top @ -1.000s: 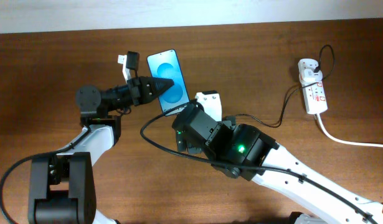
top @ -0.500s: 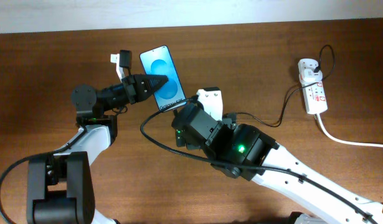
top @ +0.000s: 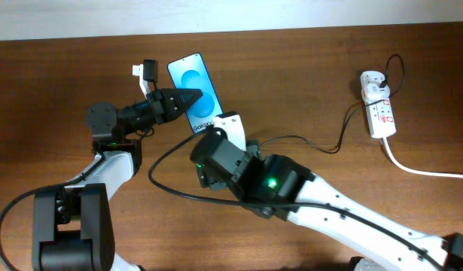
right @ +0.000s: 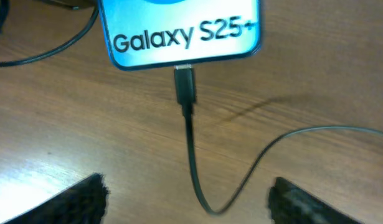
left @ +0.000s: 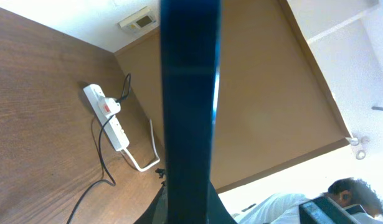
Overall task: Plug charger to phone and switch on socket
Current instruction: 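Push the USB-C plug up into the phone port with the right gripper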
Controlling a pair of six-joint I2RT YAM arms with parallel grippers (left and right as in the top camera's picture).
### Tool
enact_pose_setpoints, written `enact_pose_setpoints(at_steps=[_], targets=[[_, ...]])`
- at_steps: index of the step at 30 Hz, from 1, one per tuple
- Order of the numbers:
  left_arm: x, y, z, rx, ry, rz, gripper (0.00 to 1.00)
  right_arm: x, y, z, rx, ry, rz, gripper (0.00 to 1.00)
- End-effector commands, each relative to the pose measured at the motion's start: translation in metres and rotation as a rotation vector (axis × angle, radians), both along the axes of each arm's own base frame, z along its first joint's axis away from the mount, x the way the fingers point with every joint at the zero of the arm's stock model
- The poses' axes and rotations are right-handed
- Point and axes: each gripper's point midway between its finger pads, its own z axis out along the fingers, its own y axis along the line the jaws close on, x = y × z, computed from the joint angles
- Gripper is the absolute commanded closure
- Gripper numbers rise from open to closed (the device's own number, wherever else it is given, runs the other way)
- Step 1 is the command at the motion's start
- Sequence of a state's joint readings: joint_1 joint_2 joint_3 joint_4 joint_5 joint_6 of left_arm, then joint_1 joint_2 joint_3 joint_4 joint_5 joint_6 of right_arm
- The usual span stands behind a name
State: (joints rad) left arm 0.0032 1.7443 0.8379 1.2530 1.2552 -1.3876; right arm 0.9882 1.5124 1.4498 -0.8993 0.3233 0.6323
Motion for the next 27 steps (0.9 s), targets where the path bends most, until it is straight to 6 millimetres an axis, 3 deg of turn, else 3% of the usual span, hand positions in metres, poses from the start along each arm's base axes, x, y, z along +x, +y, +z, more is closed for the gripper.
enact_pose_setpoints(at_steps=[1,8,11,16,20,27], targets=[[0.004,0.004,0.009,-0.02,0.012,0.022,1.0,0.005,0.009,-0.007,-0.039,-0.016,0.044,0.25],[0.001,0.003,0.008,-0.034,0.08,-0.005,1.0,0.014,0.011,-0.029,-0.1,-0.004,0.029,0.44],[-0.003,0.001,0.006,-0.031,0.101,-0.027,1.0,0.018,0.014,-0.029,-0.093,-0.021,0.021,0.51],[-0.007,0.0,0.005,-0.019,0.101,-0.054,1.0,0.026,0.015,-0.023,-0.082,-0.064,-0.001,0.71],[-0.013,-0.002,0.003,-0.004,0.102,-0.087,1.0,0.029,0.02,-0.019,-0.059,-0.079,-0.002,0.94],[-0.026,-0.005,-0.003,0.031,0.101,-0.164,1.0,0.036,0.031,-0.009,-0.042,-0.139,0.048,0.96]])
